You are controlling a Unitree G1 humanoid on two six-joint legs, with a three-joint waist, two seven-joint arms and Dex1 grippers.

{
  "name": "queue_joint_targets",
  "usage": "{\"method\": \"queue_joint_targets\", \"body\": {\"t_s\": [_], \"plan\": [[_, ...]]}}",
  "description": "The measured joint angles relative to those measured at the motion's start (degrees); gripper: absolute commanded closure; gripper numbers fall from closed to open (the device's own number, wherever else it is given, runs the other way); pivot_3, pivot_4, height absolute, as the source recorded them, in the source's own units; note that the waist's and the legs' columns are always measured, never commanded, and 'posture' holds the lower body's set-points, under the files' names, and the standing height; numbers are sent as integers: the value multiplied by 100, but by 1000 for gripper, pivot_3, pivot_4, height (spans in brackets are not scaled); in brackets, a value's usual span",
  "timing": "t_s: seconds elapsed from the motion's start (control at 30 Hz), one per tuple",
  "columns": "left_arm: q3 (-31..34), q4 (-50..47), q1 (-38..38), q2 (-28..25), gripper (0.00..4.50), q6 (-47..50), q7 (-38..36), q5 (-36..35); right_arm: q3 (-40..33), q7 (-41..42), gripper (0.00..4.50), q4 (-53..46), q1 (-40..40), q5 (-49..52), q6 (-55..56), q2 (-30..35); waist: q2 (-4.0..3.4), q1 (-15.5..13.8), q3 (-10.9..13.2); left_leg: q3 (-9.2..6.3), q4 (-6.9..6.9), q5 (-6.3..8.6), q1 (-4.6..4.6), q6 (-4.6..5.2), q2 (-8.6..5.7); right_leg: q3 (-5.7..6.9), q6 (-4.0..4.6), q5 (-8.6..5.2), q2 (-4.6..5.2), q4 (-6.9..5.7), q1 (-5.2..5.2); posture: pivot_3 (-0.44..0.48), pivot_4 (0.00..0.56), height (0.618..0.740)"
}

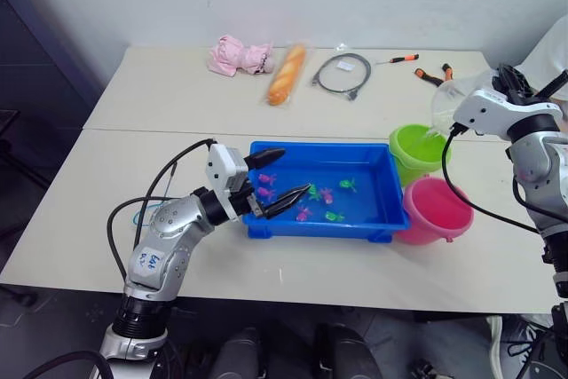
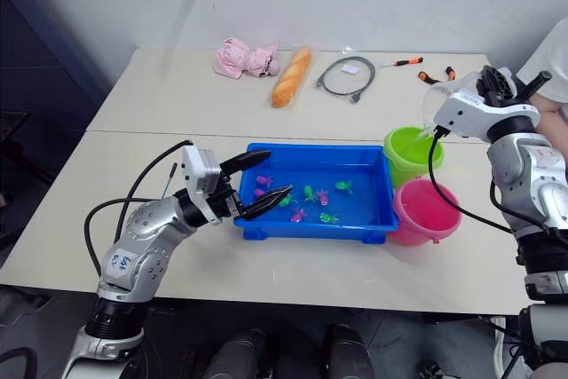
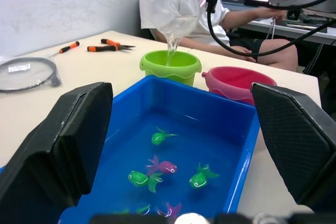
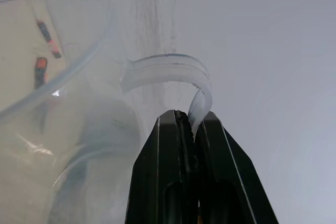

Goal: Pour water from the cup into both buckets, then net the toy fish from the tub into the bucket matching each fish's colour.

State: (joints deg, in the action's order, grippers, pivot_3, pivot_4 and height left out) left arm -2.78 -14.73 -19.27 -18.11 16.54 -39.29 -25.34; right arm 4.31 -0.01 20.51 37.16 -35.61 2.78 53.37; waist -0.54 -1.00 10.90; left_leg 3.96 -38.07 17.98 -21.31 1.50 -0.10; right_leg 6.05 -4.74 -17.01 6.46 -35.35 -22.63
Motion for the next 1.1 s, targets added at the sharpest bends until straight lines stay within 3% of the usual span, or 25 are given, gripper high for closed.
{"method": "queue_joint_targets", "body": {"t_s": [0.43, 0.67, 0.83, 0.9, 1.1], "plan": [[0, 62, -8, 93, 0, -167, 9, 56, 66, -422, 4417, 22, -66, -716, 314, 203, 0, -1, 0, 0, 0, 0, 0, 0, 0, 0, 0, 0, 0, 0, 0, 0, 150, 740], [-1, 170, -13, 112, 0, -173, 0, 71, -133, -567, 4417, -86, -640, -303, 335, -120, 0, 2, 0, 1, 0, 0, 0, 0, 0, 0, 0, 0, -1, -1, 1, 0, 150, 740], [-6, 182, -52, 111, 0, -174, -24, 82, -1101, -92, 4417, -450, -720, 1019, -502, -902, 1, 12, 0, -3, -1, -2, 0, -3, 2, 1, 0, 0, -3, -4, 3, 0, 150, 740], [-6, 185, -62, 106, 0, -172, -15, 95, -1853, 95, 4417, -669, -591, 1842, -1369, -1365, 1, 0, 0, -7, -1, -3, -2, -1, 2, 5, -1, 1, -2, -8, 5, 0, 150, 740], [-12, 145, -98, -37, 0, 32, -156, 2, -3495, 617, 4417, -1408, -618, 3881, -2970, -1930, 0, -28, 0, -13, 2, 0, -5, 4, 3, 10, -1, 1, 0, -17, 5, 0, 150, 740]]}}
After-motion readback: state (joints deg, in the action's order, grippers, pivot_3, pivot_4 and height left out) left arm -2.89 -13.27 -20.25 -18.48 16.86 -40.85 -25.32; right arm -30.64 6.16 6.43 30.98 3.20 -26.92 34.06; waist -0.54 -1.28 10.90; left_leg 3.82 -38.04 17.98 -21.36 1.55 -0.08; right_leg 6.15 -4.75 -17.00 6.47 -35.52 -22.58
